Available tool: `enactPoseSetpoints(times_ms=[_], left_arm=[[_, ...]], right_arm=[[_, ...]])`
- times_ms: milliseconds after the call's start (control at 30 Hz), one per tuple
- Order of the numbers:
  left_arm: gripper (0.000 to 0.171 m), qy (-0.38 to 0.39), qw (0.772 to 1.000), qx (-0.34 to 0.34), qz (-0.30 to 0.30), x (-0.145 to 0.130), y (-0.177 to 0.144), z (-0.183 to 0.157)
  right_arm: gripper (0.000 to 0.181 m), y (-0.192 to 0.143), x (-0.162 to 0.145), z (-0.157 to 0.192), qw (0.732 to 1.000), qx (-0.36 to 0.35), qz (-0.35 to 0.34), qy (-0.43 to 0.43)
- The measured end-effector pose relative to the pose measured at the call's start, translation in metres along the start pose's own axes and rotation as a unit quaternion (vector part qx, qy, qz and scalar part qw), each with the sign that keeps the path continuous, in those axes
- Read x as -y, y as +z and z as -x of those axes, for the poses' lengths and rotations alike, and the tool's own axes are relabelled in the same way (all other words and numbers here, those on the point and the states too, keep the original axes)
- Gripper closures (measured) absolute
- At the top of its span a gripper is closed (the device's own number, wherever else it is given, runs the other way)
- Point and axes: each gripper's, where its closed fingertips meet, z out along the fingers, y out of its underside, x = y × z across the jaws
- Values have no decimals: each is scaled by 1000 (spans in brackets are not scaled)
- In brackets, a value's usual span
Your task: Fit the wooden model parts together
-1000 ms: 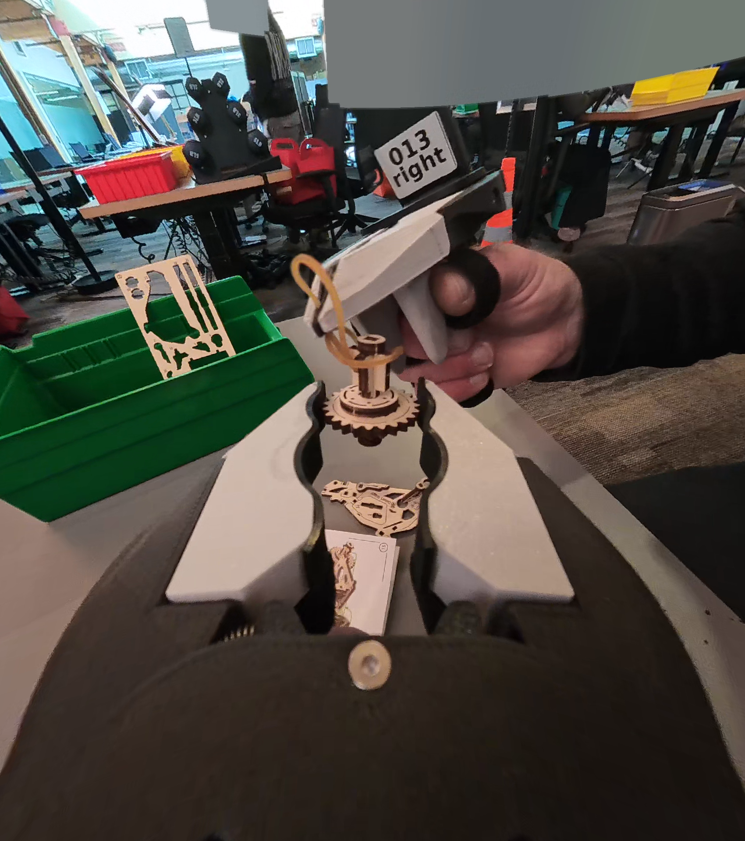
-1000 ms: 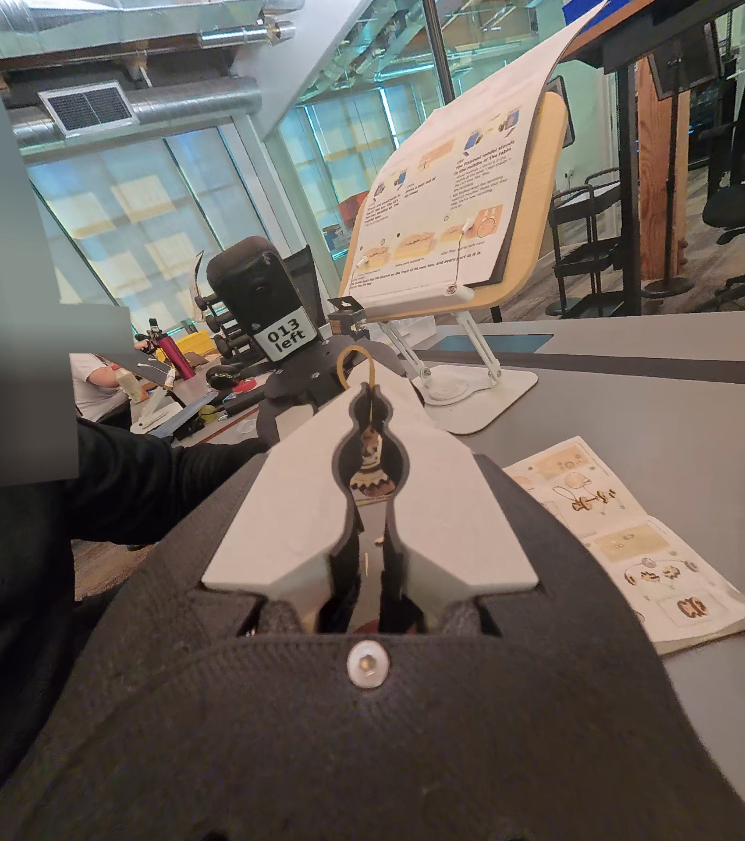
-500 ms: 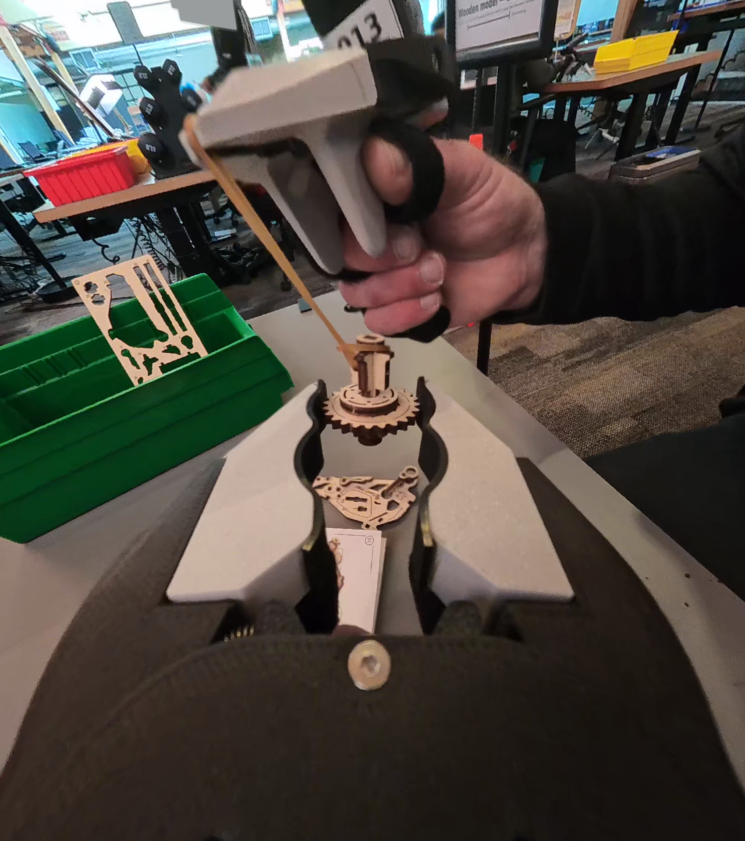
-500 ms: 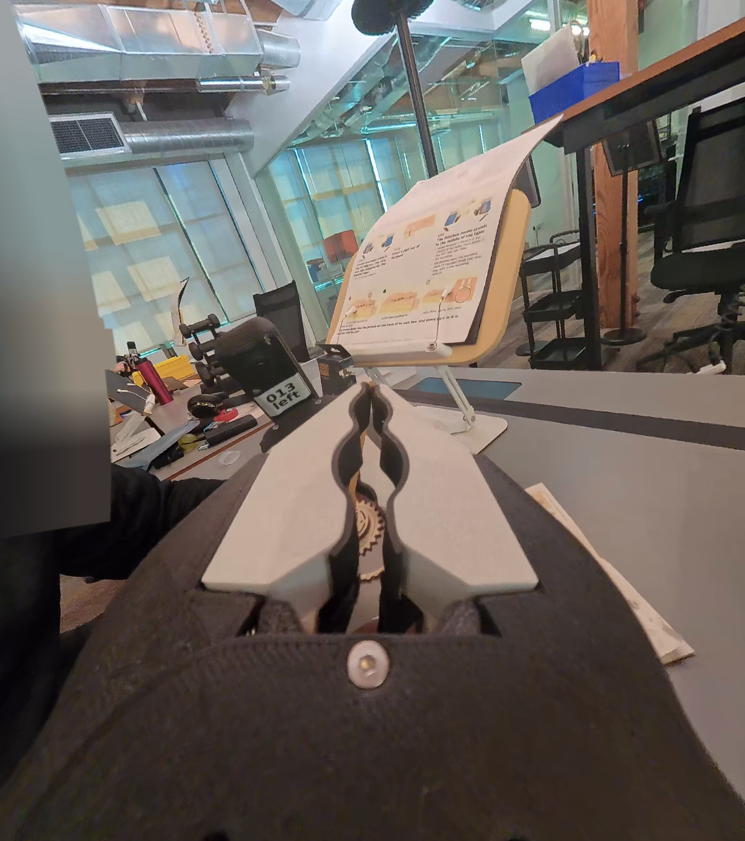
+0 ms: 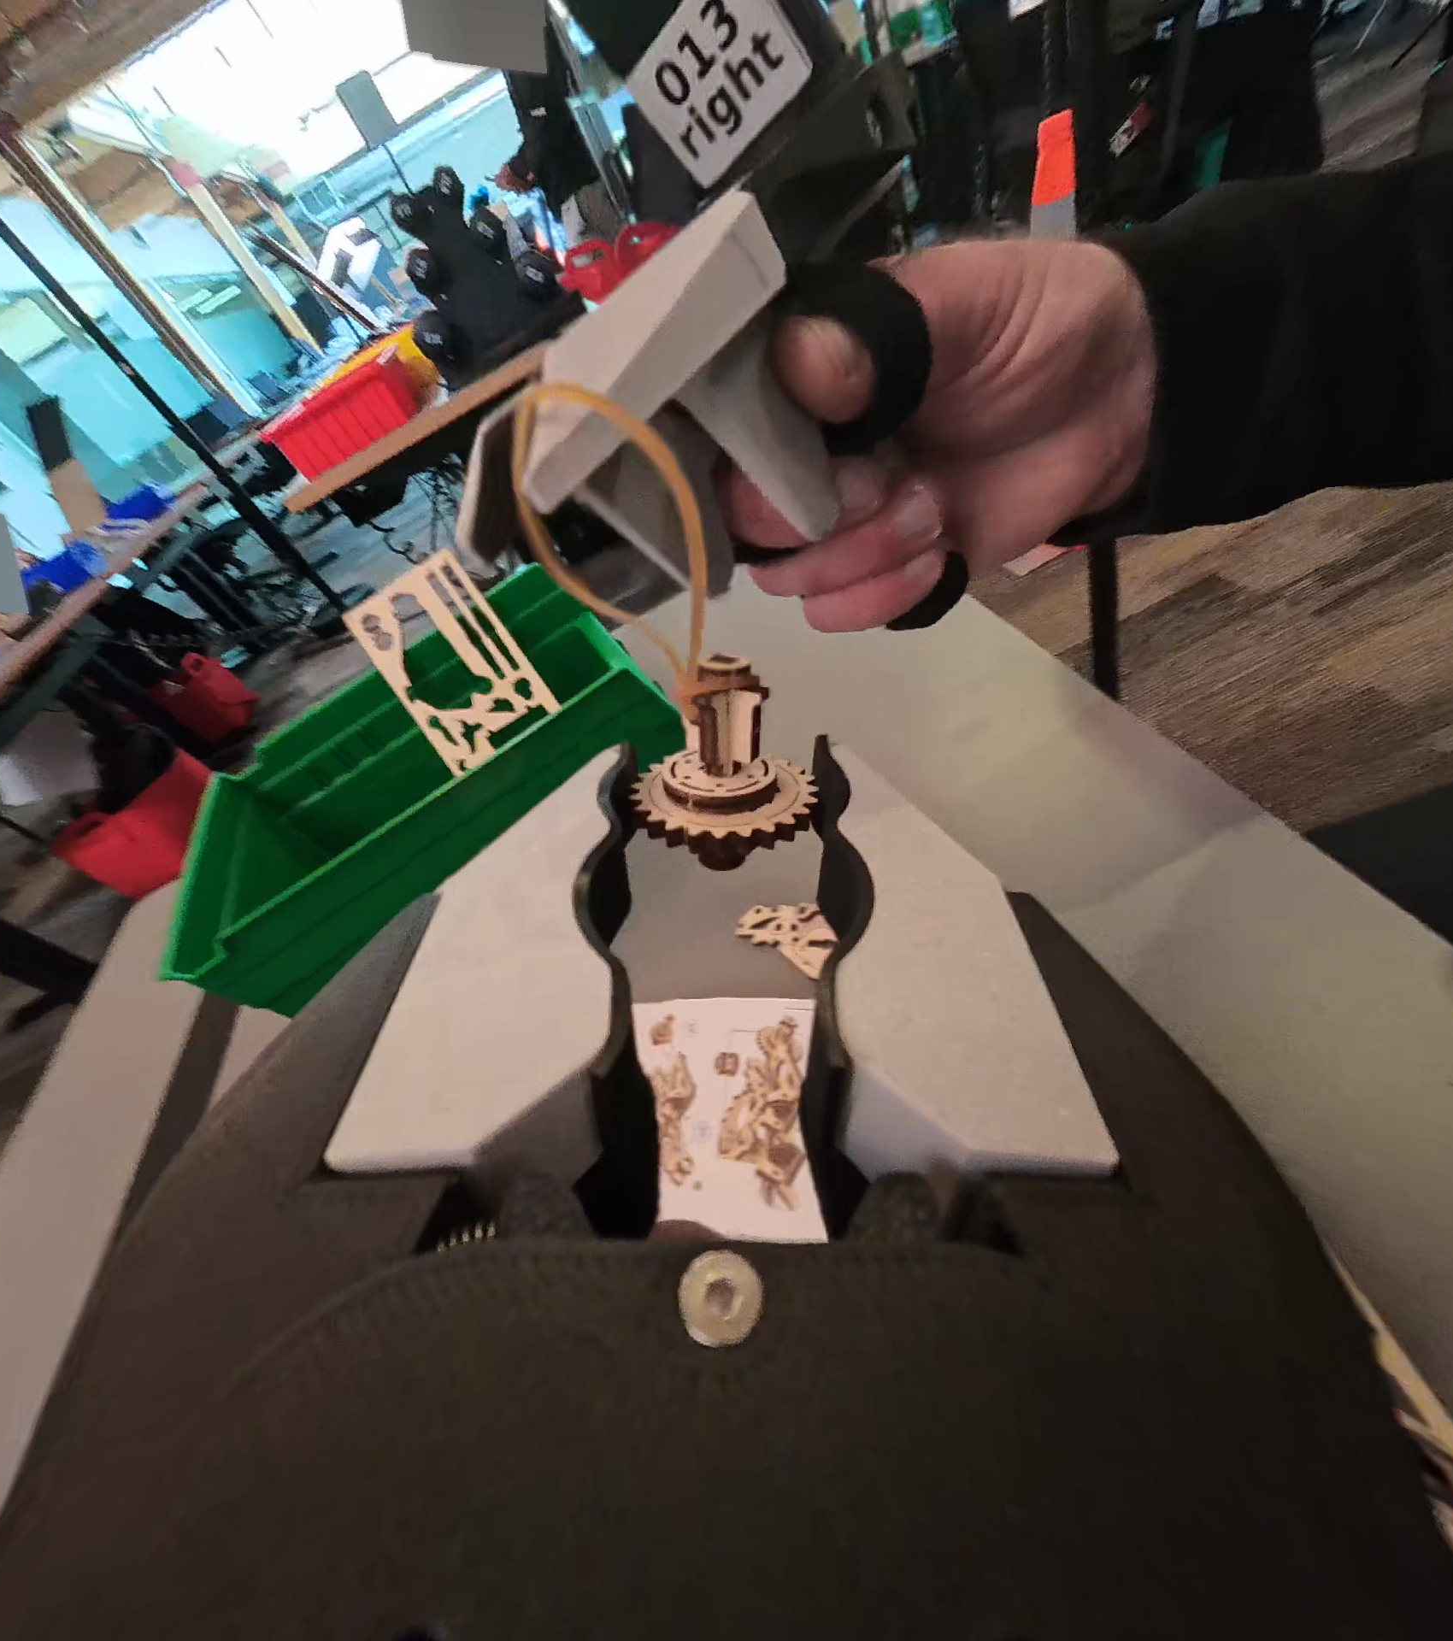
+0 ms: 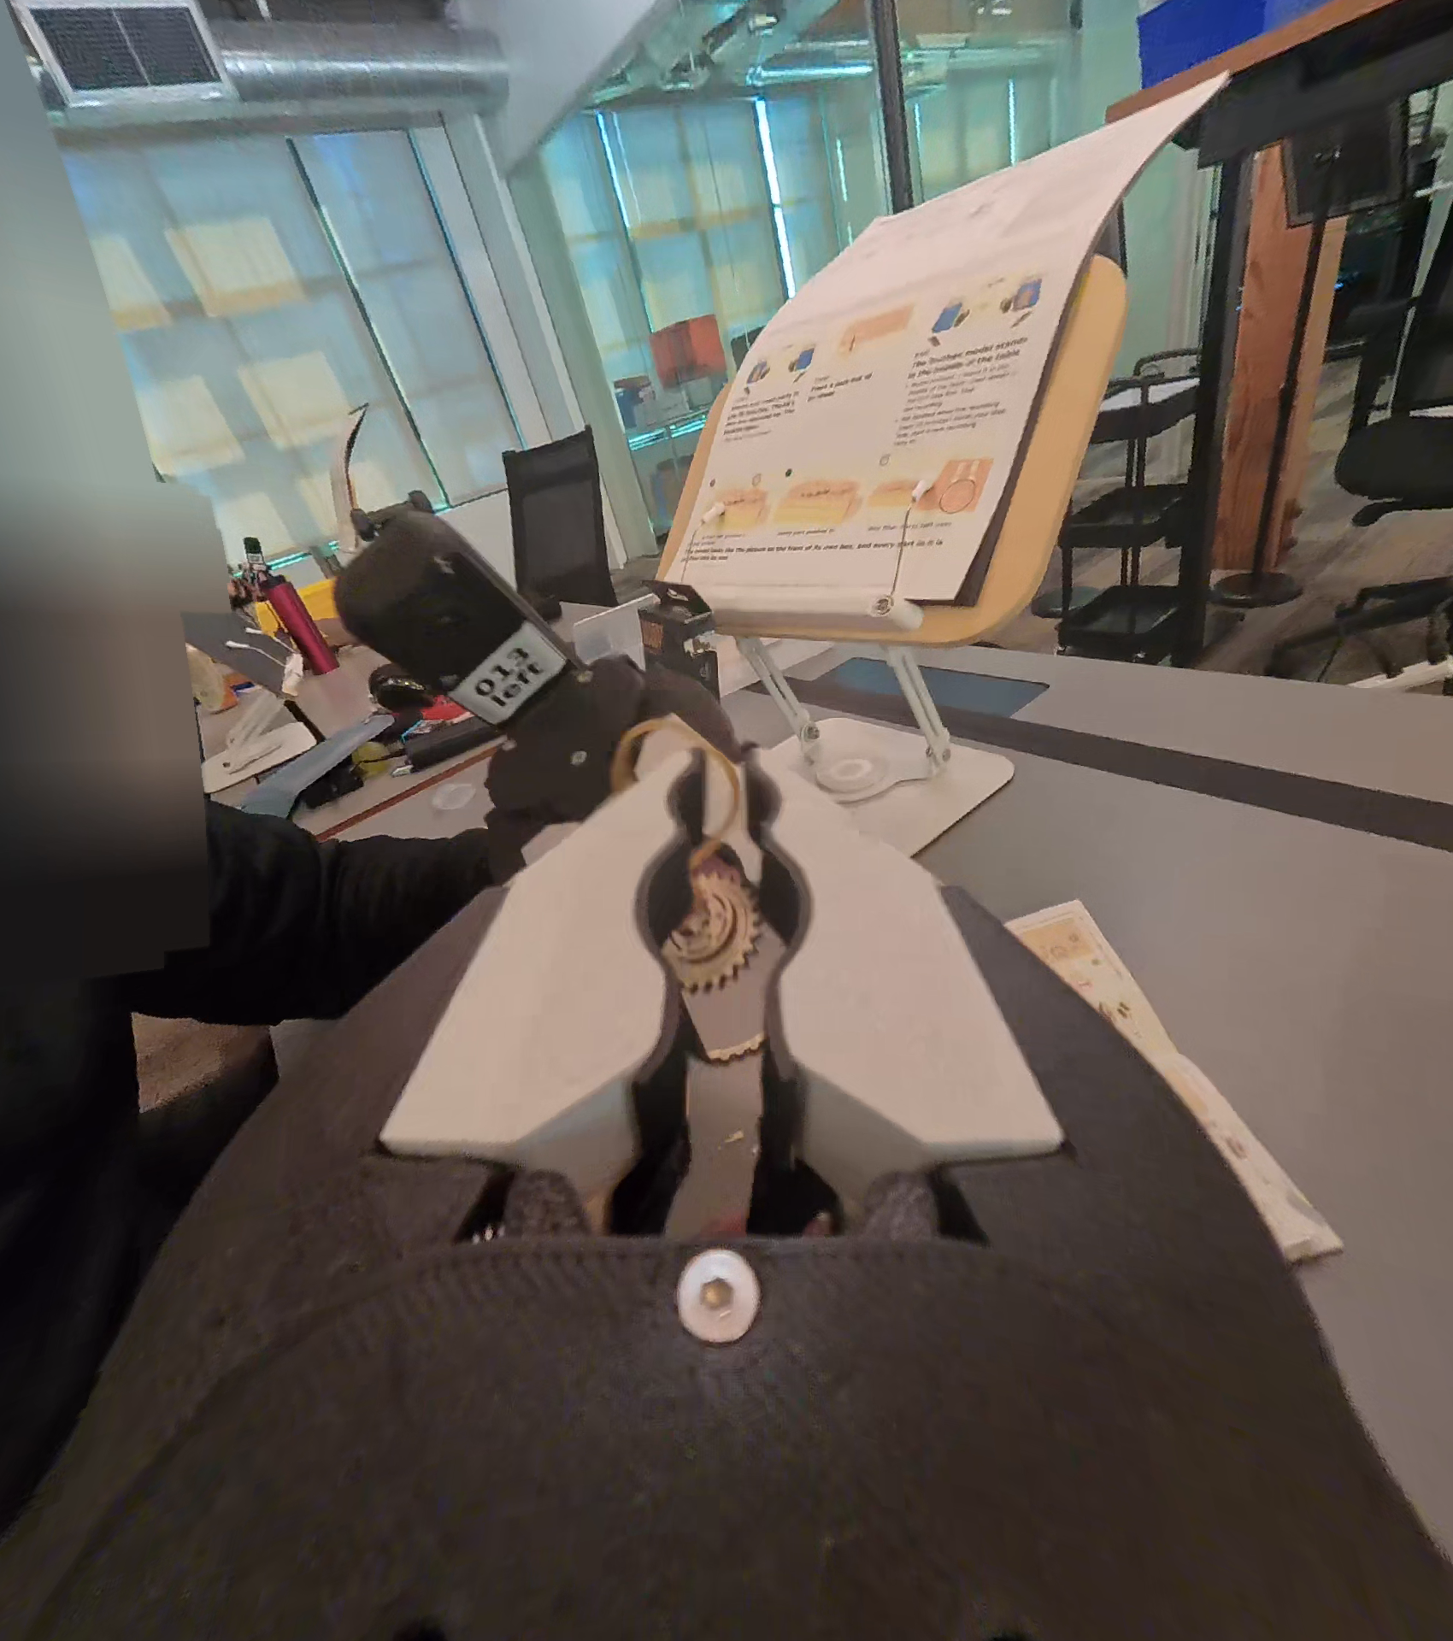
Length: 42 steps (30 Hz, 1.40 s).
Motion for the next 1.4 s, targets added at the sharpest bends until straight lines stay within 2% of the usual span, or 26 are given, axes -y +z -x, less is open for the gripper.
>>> enactPoseSetpoints(times_ms=[33,67,167,367,567,700,933,1133,1400], left_arm=[[134,12,1000,8,0,2,-2,1],[134,25,999,19,2,4,-3,3],[134,67,996,47,19,7,-6,7],[135,98,990,96,35,17,-10,14],[134,155,980,124,-3,37,-18,11],[134,225,962,154,-13,49,-25,9],[134,317,927,201,5,61,-34,9],[134,340,914,220,2,71,-41,9],[134,345,908,238,3,80,-48,12]], right_arm=[[164,-2,0,0,1000,1,0,9],[161,-5,2,1,1000,8,-4,19],[162,-13,1,2,1000,12,-1,25],[158,-8,-31,24,996,58,70,27],[154,-3,-20,40,992,107,27,57],[157,-6,-13,48,982,149,-4,114],[173,0,-12,67,986,153,13,65],[181,-1,-5,80,977,191,-14,98],[181,-3,6,84,979,177,-47,91]])
